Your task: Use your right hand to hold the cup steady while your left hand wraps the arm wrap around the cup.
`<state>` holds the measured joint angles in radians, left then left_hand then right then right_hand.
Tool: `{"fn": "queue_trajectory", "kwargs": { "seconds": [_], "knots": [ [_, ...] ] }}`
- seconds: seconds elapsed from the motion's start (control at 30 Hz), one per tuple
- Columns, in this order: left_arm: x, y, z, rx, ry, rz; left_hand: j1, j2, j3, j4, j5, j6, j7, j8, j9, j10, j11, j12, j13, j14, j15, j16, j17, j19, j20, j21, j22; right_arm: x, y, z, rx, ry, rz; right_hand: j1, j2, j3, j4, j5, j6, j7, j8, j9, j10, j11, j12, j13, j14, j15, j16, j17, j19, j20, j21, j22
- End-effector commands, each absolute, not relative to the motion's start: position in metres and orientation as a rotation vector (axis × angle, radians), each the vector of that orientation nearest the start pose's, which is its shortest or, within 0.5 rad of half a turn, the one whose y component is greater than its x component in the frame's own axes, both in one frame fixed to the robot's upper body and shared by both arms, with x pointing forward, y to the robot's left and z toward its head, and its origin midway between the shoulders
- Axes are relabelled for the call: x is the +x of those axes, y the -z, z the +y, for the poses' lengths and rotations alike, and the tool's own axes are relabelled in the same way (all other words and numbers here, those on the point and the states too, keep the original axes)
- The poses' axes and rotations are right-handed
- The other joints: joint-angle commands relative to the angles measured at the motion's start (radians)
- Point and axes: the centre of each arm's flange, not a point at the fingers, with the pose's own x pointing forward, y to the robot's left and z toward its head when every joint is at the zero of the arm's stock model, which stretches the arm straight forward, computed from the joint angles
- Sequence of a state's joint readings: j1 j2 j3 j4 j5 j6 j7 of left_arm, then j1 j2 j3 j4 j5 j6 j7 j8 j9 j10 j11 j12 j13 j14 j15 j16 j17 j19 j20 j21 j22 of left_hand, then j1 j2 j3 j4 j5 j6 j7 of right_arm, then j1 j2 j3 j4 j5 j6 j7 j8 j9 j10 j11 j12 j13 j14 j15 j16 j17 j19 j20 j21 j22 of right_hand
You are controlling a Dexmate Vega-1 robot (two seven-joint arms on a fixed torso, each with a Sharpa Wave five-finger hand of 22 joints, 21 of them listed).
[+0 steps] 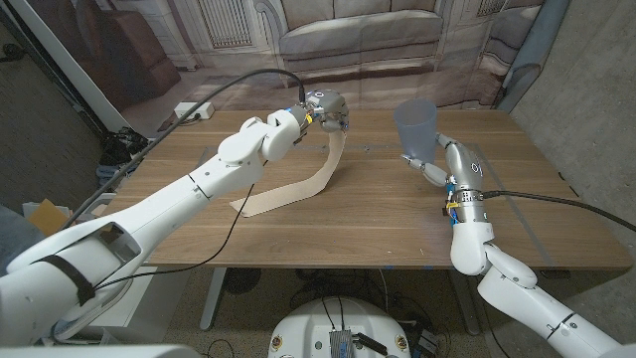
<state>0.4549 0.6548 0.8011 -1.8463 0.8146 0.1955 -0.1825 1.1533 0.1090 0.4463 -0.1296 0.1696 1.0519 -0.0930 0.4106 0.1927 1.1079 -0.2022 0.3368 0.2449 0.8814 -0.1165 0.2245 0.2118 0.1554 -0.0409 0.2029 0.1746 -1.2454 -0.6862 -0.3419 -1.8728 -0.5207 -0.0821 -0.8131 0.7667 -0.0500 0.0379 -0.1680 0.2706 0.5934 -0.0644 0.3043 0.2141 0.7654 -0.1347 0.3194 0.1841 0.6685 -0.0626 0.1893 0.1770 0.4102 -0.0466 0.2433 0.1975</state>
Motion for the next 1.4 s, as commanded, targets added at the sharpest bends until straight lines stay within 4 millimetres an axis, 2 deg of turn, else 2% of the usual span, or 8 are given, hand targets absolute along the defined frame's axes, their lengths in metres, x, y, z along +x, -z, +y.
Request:
{"fn": "queue_trajectory", "kwargs": {
  "seconds": [0.03, 0.47, 0.87, 1.17, 1.4],
  "knots": [
    [0.512, -0.13, 0.077, 1.686, 0.022, -0.975, -0.001, 0.001, 0.011, 0.001, 0.007, 0.0, 0.005, 0.007, 0.003, 0.002, -0.007, 0.007, 0.262, 0.013, -0.09, 0.001, 0.006, 0.009, -0.032, -0.001, 0.002, 0.527, 0.042, -0.269, -1.012, 0.567, -0.916, 0.171, 0.188, 0.032, 0.031, -0.004, 0.172, -0.161, 0.003, 0.003, 0.081, -0.072, 0.007, 0.003, 0.011, -0.133, 0.009, 0.003, 0.012, -0.009, 0.003, 0.006],
    [0.464, -0.124, 0.062, 1.688, 0.025, -1.035, -0.004, -0.003, 0.022, 0.001, 0.006, -0.003, 0.013, 0.009, 0.004, 0.002, 0.001, 0.008, 0.277, 0.026, -0.086, 0.002, 0.005, 0.022, -0.032, 0.002, 0.002, 0.557, 0.024, -0.258, -1.147, 0.535, -0.833, 0.171, 0.19, 0.033, 0.035, -0.011, 0.183, -0.161, 0.003, 0.004, 0.095, -0.071, 0.006, 0.003, 0.024, -0.135, 0.01, 0.004, 0.012, -0.01, 0.002, 0.006],
    [0.439, -0.123, 0.046, 1.68, 0.005, -1.083, -0.008, -0.009, 0.037, -0.001, 0.007, -0.002, 0.022, 0.012, 0.005, 0.008, 0.009, 0.011, 0.294, 0.046, -0.08, 0.003, 0.002, 0.039, -0.036, 0.005, 0.002, 0.581, 0.016, -0.247, -1.236, 0.505, -0.76, 0.174, 0.209, 0.043, 0.041, -0.02, 0.197, -0.161, 0.003, 0.007, 0.113, -0.072, 0.005, 0.003, 0.032, -0.142, 0.009, 0.004, 0.006, -0.015, 0.0, 0.007],
    [0.429, -0.128, 0.036, 1.663, -0.024, -1.131, -0.011, -0.013, 0.046, -0.002, 0.008, -0.003, 0.032, 0.013, 0.005, 0.012, 0.014, 0.012, 0.302, 0.056, -0.077, 0.003, 0.0, 0.049, -0.034, 0.007, 0.002, 0.581, 0.022, -0.24, -1.247, 0.487, -0.792, 0.189, 0.222, 0.058, 0.039, -0.03, 0.208, -0.162, 0.004, 0.009, 0.121, -0.074, 0.002, 0.003, 0.035, -0.145, 0.005, 0.004, -0.003, -0.02, -0.003, 0.007],
    [0.424, -0.136, 0.02, 1.701, -0.071, -1.199, -0.014, -0.014, 0.052, -0.001, 0.009, -0.002, 0.029, 0.014, 0.005, 0.01, 0.015, 0.011, 0.308, 0.057, -0.076, 0.001, -0.001, 0.051, -0.031, 0.006, 0.002, 0.576, 0.028, -0.237, -1.261, 0.457, -0.795, 0.198, 0.22, 0.066, 0.037, -0.038, 0.224, -0.161, 0.007, 0.011, 0.133, -0.072, 0.002, 0.003, 0.047, -0.14, 0.006, 0.003, -0.005, -0.019, -0.004, 0.007]
  ]
}}
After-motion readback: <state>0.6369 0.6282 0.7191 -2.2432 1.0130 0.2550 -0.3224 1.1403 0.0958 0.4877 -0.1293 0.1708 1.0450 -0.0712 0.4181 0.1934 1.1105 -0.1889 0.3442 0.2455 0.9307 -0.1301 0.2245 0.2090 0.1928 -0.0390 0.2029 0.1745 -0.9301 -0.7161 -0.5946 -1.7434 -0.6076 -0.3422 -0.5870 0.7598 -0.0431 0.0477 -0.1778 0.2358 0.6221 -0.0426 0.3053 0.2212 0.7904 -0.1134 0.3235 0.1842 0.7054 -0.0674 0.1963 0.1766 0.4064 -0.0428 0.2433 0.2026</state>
